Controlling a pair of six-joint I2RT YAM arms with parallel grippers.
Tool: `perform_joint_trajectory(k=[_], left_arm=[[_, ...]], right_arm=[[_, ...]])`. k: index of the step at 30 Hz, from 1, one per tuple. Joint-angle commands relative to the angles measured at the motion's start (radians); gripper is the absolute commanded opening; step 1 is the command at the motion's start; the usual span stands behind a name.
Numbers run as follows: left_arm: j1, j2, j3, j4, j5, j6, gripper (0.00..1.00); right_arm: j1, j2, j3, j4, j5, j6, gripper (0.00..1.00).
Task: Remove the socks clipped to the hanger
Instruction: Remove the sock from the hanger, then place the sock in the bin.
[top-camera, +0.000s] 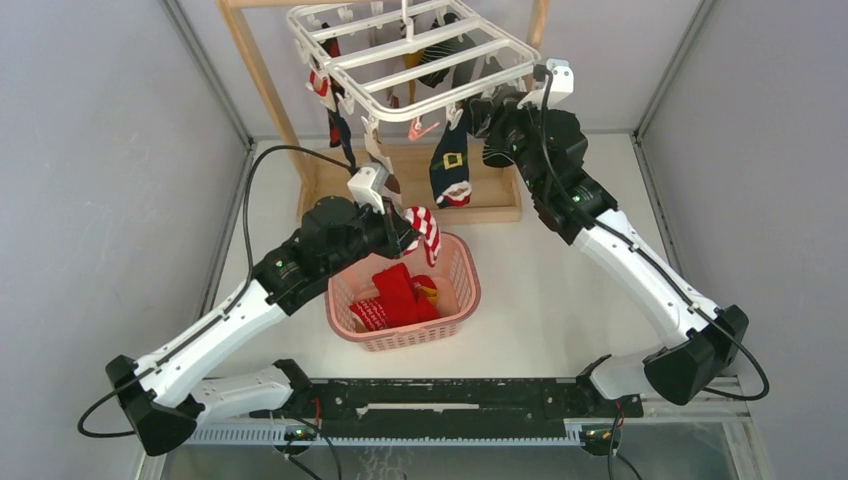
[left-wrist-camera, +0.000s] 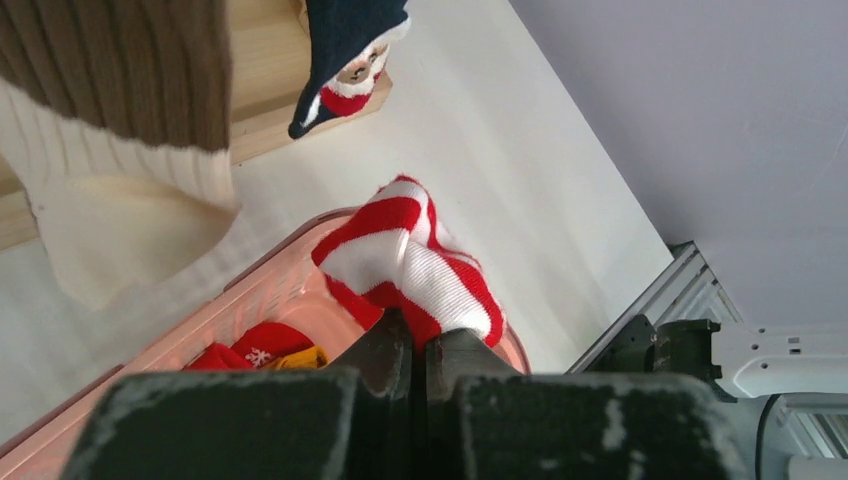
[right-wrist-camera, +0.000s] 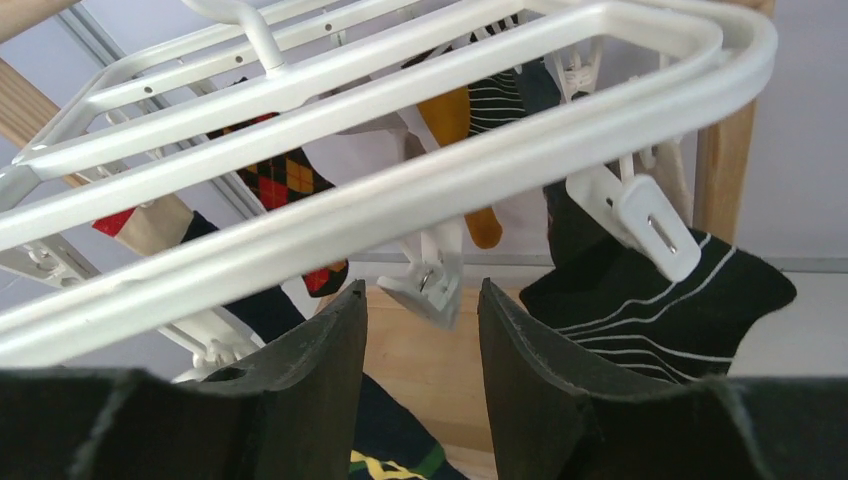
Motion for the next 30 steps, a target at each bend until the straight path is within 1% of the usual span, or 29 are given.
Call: perform_joint_trajectory(k=[1,7,11,16,19,21,24,30], left_arm=[[-0.002,-0.034,-0.042,-0.022,0.014,-0.028,0.03],[-0.003,-0.058,-0.094,-0.029,0.014,-0.055,0.05],[-0.002,-0.072,-0.124,-0.044,0.014,-0.066,0.06],[-0.003,-0.092,-0.166,-0.078,0.005,-0.067,0.11],[-0.003,-0.099,-0.189,-0.108,-0.010,-0.066,0.18],[-0.002,-0.101,-0.205,-0.123,-0.019,-0.067,0.29],[-0.003,-0.105,-0.230,-0.129,-0.026,-0.073,0.41],[-0.002,-0.097,-0.255,-0.135,-0.033,-0.081,0.53]], right_arm=[[-0.002,-0.056,-0.016,0.045,0.003,0.011,0.54],[-0.001,-0.075,-0.040,0.042,0.000,0.014,0.59],[-0.001,-0.091,-0.056,0.039,-0.002,0.015,0.60],[-0.002,-0.120,-0.089,0.034,-0.002,0.013,0.60],[-0.006,-0.143,-0.115,0.034,-0.003,0.012,0.61],[-0.010,-0.154,-0.133,0.031,-0.005,0.014,0.62],[-0.015,-0.171,-0.153,0.028,-0.010,0.019,0.63],[-0.024,-0.194,-0.190,0.022,-0.013,0.021,0.63]])
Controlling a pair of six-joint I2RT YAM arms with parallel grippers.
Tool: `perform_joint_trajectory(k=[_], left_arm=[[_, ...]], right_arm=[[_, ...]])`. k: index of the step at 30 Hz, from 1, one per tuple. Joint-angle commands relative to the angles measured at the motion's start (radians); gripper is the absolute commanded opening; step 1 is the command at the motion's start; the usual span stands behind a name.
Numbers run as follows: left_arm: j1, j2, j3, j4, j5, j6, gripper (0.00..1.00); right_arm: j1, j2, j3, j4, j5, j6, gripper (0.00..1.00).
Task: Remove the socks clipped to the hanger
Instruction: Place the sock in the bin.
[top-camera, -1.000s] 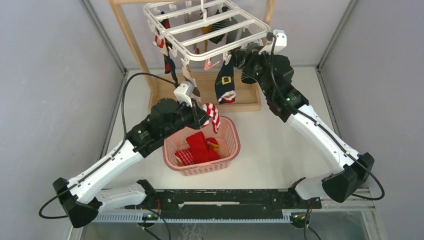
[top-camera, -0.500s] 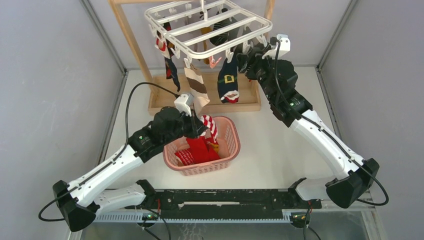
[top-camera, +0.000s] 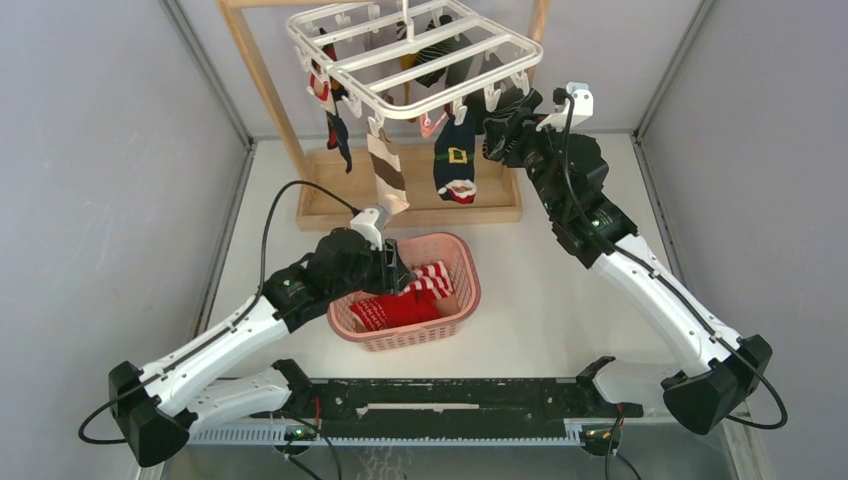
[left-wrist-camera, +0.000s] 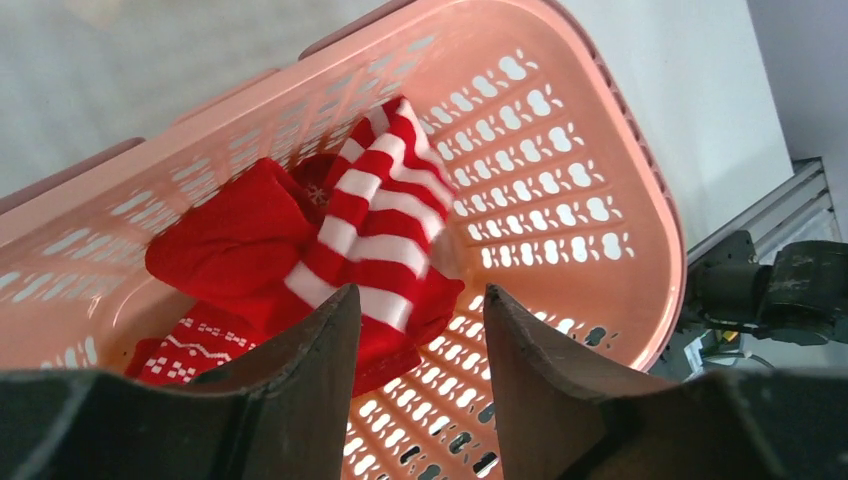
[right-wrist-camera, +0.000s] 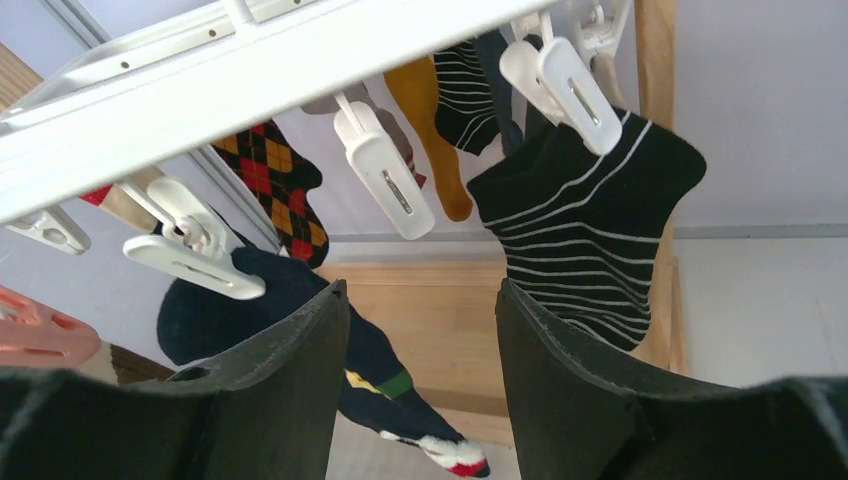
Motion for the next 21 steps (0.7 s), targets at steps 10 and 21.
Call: perform_joint_trajectory(k=[10,21], left_arm=[[-0.003,-0.022,-0.017,-0.015,-0.047,-0.005,1.00],[-0.003,-0.040,0.000,-0.033,-0.054,0.007,1.00]], right_arm=[[-0.092,-0.066,-0.085,0.023,-0.055,0.043,0.63],[-0.265,-0.064,-0.164,0.144,-0.263,0.043,0.65]])
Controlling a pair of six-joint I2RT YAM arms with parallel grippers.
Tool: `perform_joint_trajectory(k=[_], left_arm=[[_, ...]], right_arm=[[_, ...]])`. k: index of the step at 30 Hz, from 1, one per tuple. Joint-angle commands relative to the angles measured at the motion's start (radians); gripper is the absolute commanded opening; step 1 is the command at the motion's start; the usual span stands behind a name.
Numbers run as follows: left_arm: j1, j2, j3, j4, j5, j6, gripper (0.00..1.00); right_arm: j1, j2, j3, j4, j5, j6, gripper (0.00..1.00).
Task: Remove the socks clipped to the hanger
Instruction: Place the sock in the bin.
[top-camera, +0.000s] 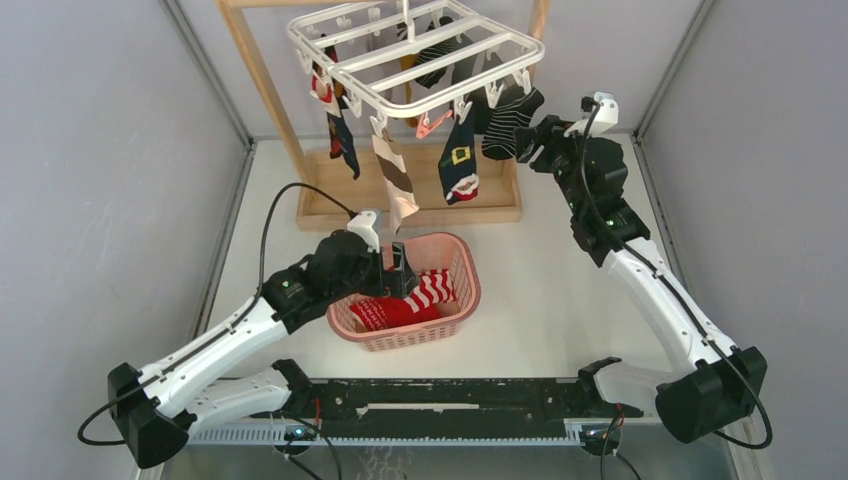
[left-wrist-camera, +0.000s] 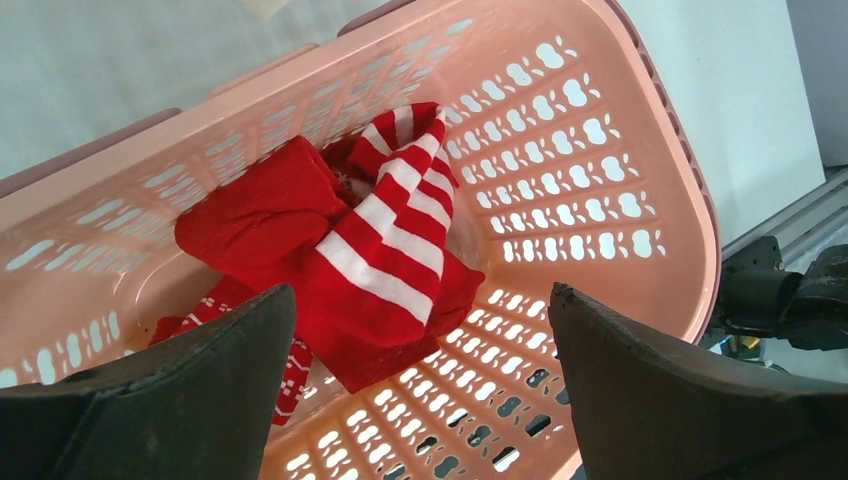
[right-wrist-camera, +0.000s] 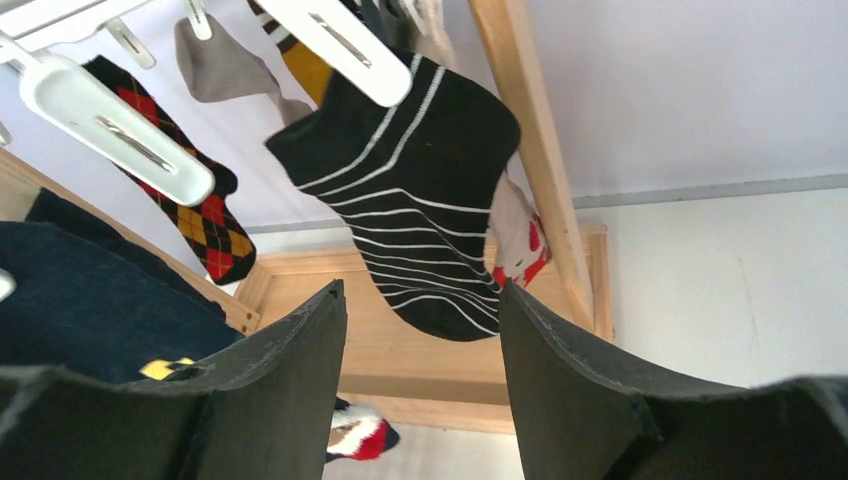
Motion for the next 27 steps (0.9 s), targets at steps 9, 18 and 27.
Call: perform_joint_trajectory(k=[9,18,27], left_arm=[[-0.003,-0.046,0.020,-0.003,-0.012,0.022,1.00],[-0.003,-0.065,0.018,-0.011,-0.012,0.021,1.00],[-0.002,-0.067,0.021,-0.017,-0.012,0.018,1.00]], right_arm=[[-0.177,0.056,-0.040,0.288,-0.382,-0.003,0.66],[-0.235,0.156,-0.039,0.439,-0.485,-0.004,0.66],[-0.260,0.269,-0.040,0.626,-0.651,0.086,0.67]])
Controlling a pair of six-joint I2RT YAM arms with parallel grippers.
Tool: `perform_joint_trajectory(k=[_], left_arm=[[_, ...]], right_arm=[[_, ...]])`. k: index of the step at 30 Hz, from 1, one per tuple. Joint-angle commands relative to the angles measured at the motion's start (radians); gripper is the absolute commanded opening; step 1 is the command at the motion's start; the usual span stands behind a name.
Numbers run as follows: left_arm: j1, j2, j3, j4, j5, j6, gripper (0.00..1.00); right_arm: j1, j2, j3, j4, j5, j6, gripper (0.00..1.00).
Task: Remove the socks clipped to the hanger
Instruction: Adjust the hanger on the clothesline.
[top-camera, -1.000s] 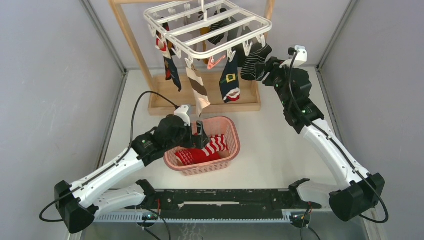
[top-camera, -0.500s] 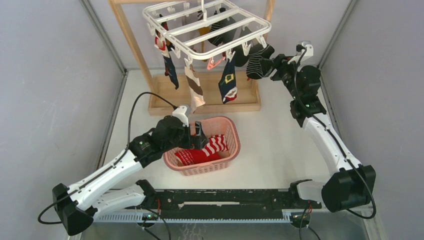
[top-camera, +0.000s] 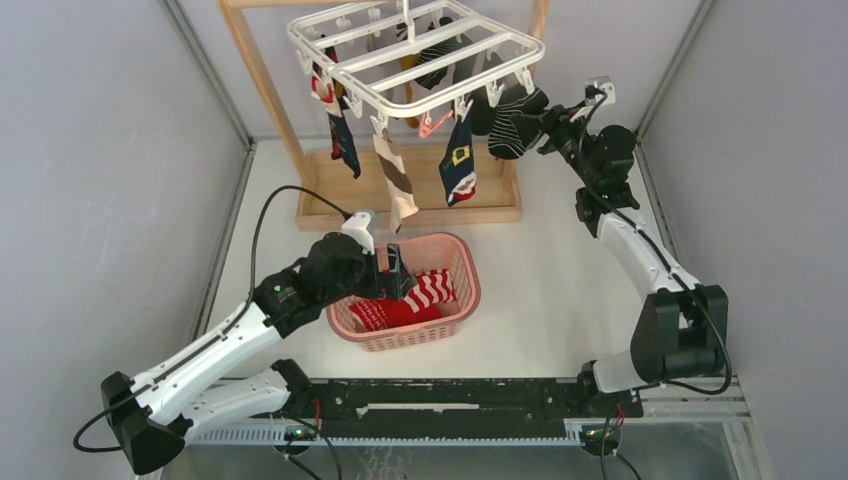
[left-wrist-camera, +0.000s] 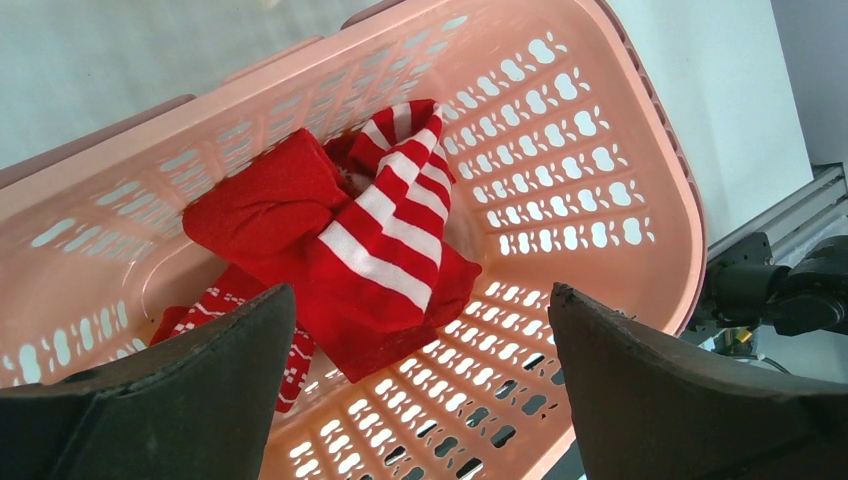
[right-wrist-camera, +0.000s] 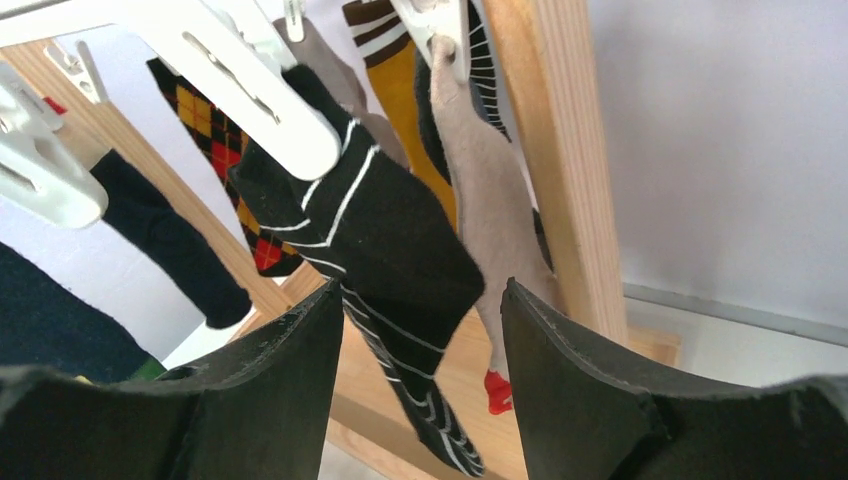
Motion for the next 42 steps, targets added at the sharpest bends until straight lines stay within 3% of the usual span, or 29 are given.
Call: perform_joint_trajectory(k=[1,4,9,12,15,42], left_arm=[[-0.002,-0.014,0.021,0.016,-0.011,0.016,1.00],[-0.002,-0.016,0.023,0.014,-0.009,0.014,1.00],[-0.002,-0.016,0.021,0.010,-0.009,0.014,1.00],[-0.003,-0.016,0.022,0.011,-0.005,0.012,1.00],[-0.003,-0.017,0.024,0.011,-0.004,0.009,1.00],[-0.002,-0.043,0.032,0.015,0.003,-0.004,1.00]], right_arm=[[-0.003,0.040,0.010,0.166,-0.102,0.065,0.66],[-0.003,0.061,0.010,0.183,-0.106,0.085,0.61],[0.000,0.074,0.010,0.193,-0.121,0.100,0.36],[0.003,0.070,0.010,0.181,-0.126,0.104,0.15],[0.012,0.060,0.009,0.154,-0.126,0.098,0.06],[0.401,-0.165,0.010,-0.228,0.217,-0.194,0.04]])
